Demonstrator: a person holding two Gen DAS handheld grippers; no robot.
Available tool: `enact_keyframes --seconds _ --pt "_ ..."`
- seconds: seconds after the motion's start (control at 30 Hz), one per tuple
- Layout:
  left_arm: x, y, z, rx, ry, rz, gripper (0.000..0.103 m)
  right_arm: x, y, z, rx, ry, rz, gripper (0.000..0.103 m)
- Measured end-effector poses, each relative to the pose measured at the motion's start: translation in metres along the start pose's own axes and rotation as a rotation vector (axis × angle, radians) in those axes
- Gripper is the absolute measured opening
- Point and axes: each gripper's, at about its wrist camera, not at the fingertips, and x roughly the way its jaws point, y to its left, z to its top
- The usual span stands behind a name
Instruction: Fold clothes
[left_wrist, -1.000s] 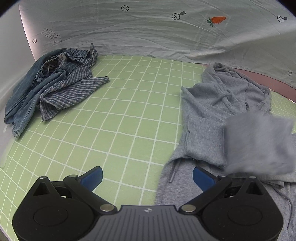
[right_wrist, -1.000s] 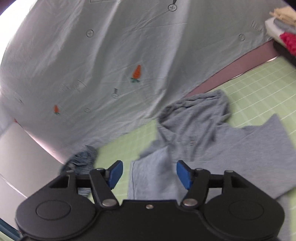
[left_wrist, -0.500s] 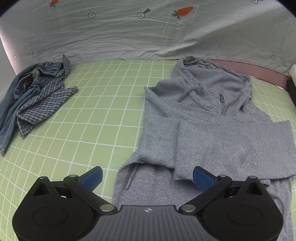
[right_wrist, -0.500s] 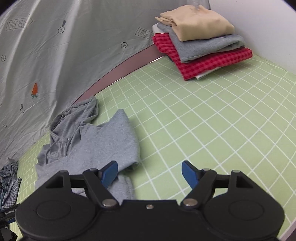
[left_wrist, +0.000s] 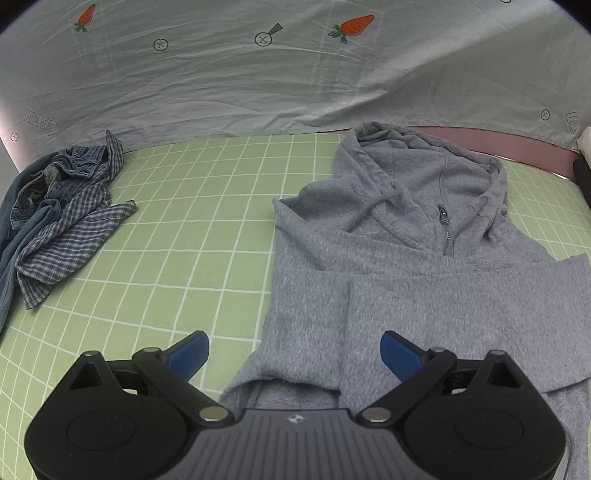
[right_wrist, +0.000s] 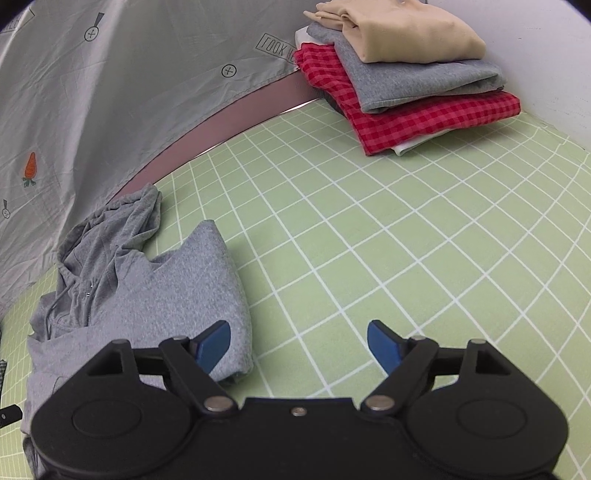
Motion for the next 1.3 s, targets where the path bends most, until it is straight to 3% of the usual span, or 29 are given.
enact_keyframes --seconds 0.27,0.33,0.43,0.47,0.5,0.7,0.87,1.0,1.1,1.17,1.23,1.3 --pt "0.019 -0.026 -0.001 0.069 0.057 -0.139 0.074 0.018 0.001 0.001 -0.016 0.054 -0.037 0.082" --pt "0.023 -0.031 -0.003 0.084 0.074 -0.166 0.061 0.018 0.001 0.001 -0.016 0.056 -0.043 0.083" --pt "0.027 -0.035 -0.005 0.090 0.080 -0.187 0.034 0.020 0.001 0.000 -0.017 0.060 -0.052 0.083" --pt "0.026 -0.035 -0.005 0.092 0.069 -0.174 0.014 0.020 0.000 0.000 -0.017 0.061 -0.055 0.083" --pt "0.025 -0.034 -0.005 0.088 0.060 -0.173 0.009 0.021 0.000 -0.001 -0.017 0.063 -0.058 0.083" --pt "0.005 -0.018 0.004 0.025 -0.011 -0.217 0.005 0.017 0.003 -0.002 -0.037 0.050 -0.069 0.083" --pt "-0.030 0.015 0.022 -0.107 -0.107 -0.238 0.005 0.012 0.004 -0.005 -0.052 0.042 -0.082 0.083" --pt "-0.047 0.063 0.039 -0.232 -0.175 -0.164 0.005 0.010 0.007 -0.009 -0.076 0.049 -0.089 0.083" --pt "-0.037 0.105 0.045 -0.326 -0.186 -0.012 0.008 0.010 0.011 -0.012 -0.095 0.055 -0.089 0.083" --pt "-0.020 0.126 0.043 -0.360 -0.138 0.079 0.012 0.011 0.016 -0.013 -0.114 0.056 -0.084 0.083" --pt "-0.007 0.140 0.037 -0.377 -0.086 0.123 0.020 0.012 0.021 -0.014 -0.135 0.057 -0.079 0.083" --pt "-0.004 0.146 0.027 -0.365 -0.057 0.106 0.032 0.012 0.026 -0.015 -0.163 0.057 -0.074 0.083"
